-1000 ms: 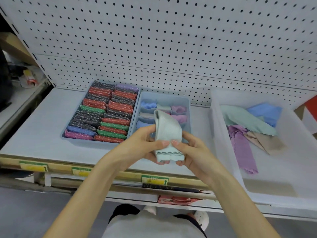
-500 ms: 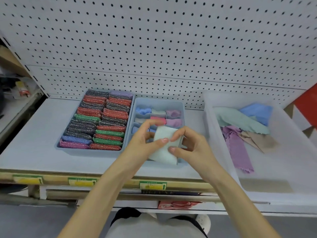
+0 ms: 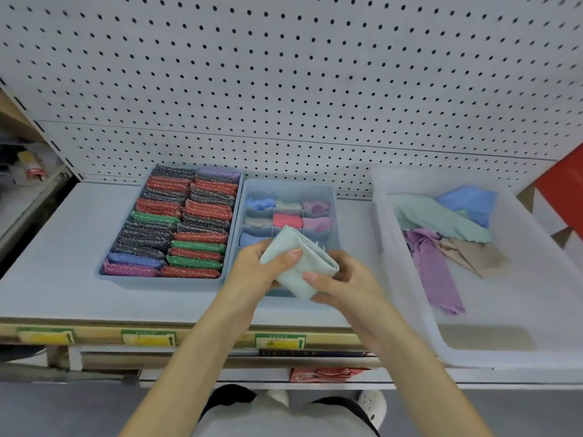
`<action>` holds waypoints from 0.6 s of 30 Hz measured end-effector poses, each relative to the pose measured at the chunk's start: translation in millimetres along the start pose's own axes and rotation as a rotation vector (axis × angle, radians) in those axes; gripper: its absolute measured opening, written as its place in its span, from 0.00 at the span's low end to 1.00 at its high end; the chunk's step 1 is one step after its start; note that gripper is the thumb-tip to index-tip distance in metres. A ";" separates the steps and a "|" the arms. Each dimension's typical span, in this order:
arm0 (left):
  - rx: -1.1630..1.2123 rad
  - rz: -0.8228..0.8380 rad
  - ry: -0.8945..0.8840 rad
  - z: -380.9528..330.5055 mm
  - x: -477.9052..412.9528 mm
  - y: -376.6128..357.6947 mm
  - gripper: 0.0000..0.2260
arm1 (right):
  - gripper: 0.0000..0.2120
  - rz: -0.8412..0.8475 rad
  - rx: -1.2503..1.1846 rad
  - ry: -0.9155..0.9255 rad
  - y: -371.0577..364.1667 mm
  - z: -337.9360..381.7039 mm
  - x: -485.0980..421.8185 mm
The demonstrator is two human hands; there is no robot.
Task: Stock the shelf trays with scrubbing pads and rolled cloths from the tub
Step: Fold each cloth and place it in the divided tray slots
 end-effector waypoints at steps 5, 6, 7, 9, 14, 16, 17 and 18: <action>0.411 0.066 -0.003 6.7 -0.1 -4.2 0.14 | 0.12 -0.013 -0.184 0.097 -2.7 1.5 -6.3; 0.455 0.065 -0.001 7.1 -0.3 -3.2 0.15 | 0.11 -0.010 -0.195 0.114 -2.3 3.6 -7.5; 0.483 0.063 0.000 7.5 -0.8 -2.6 0.15 | 0.11 -0.011 -0.200 0.120 -2.5 5.0 -8.4; 0.526 0.075 0.007 9.0 -1.8 -4.1 0.15 | 0.09 -0.058 -0.203 0.122 -0.2 4.7 -10.2; 0.618 0.136 0.051 17.1 -3.0 -17.2 0.13 | 0.04 -0.368 -0.097 0.242 18.7 12.1 -13.6; 0.662 0.163 0.052 18.9 -3.5 -23.2 0.12 | 0.06 -0.451 0.004 0.300 21.0 17.4 -14.6; 0.677 0.172 0.045 19.3 -4.1 -25.4 0.12 | 0.06 -0.476 0.064 0.314 20.7 18.7 -15.6; 0.672 0.168 0.036 19.4 -4.8 -26.4 0.11 | 0.07 -0.497 0.133 0.316 19.8 18.9 -16.8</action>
Point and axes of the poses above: each hand's wrist, its own x-axis away from the middle knuckle, its own y-axis out of the back of the hand, z = x × y, the point moved 9 cm from there along -x, towards the middle knuckle, and after that the axes turned 14 degrees about z, right-handed, at the moved point
